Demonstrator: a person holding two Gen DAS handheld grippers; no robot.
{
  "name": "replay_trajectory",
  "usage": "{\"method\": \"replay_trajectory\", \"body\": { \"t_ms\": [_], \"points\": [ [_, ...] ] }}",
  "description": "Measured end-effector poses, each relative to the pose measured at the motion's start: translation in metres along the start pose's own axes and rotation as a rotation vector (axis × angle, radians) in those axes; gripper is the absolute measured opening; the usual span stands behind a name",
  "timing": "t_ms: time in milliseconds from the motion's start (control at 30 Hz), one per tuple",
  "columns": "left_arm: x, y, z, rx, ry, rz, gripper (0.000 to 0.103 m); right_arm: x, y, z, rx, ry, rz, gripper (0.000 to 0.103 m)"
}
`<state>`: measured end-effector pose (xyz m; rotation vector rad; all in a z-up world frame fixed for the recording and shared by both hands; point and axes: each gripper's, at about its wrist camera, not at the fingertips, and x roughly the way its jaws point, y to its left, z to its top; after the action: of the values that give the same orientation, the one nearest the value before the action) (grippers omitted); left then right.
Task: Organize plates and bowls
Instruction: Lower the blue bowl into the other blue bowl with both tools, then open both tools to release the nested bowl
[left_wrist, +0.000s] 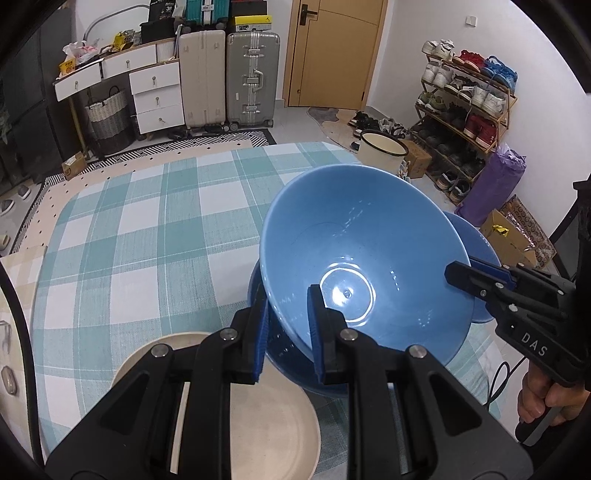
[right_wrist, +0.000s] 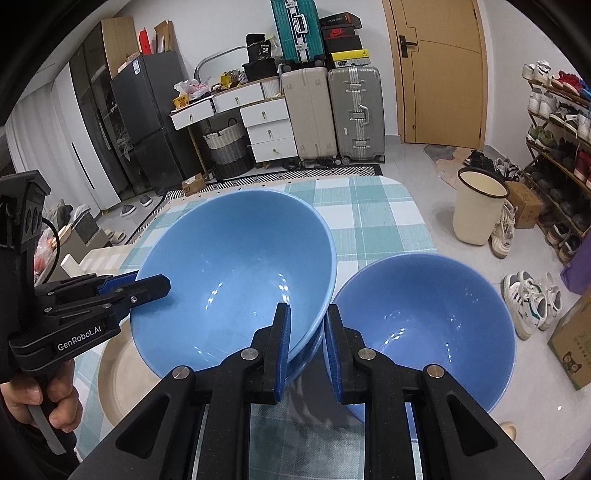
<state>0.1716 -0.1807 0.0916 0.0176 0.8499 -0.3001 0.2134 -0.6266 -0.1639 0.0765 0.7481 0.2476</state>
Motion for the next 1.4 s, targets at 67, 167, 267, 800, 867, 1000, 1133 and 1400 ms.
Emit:
{"method": "replay_trajectory", "body": {
  "t_ms": [67, 167, 267, 800, 867, 1000, 1133, 1400],
  "points": [
    [0.005, 0.003, -0.004, -0.003, 0.005, 0.003, 0.016, 0.004, 0.001, -0.003, -0.002, 0.004, 0.001, 0.019],
    [0.012, 0.008, -0.009, -0.002, 0.008, 0.013, 0.016, 0.010, 0.003, -0.006, -0.007, 0.013, -0.001, 0.019],
    [0.018, 0.011, -0.012, 0.002, 0.012, 0.026, 0.016, 0.016, 0.006, -0.008, -0.019, 0.023, -0.010, 0.019],
    [0.046, 0.009, -0.020, 0.054, 0.022, 0.096, 0.016, 0.036, 0.020, -0.014, -0.091, 0.040, -0.099, 0.020],
    [0.050, 0.008, -0.021, 0.057, 0.028, 0.099, 0.016, 0.037, 0.020, -0.014, -0.098, 0.039, -0.109, 0.020],
    [0.052, 0.006, -0.023, 0.078, 0.029, 0.116, 0.017, 0.037, 0.024, -0.017, -0.113, 0.031, -0.124, 0.021],
    [0.055, 0.003, -0.025, 0.098, 0.031, 0.133, 0.017, 0.037, 0.027, -0.020, -0.129, 0.023, -0.137, 0.021],
    [0.066, 0.010, -0.025, 0.083, 0.045, 0.120, 0.017, 0.037, 0.030, -0.026, -0.150, 0.010, -0.171, 0.022]
  ]
}}
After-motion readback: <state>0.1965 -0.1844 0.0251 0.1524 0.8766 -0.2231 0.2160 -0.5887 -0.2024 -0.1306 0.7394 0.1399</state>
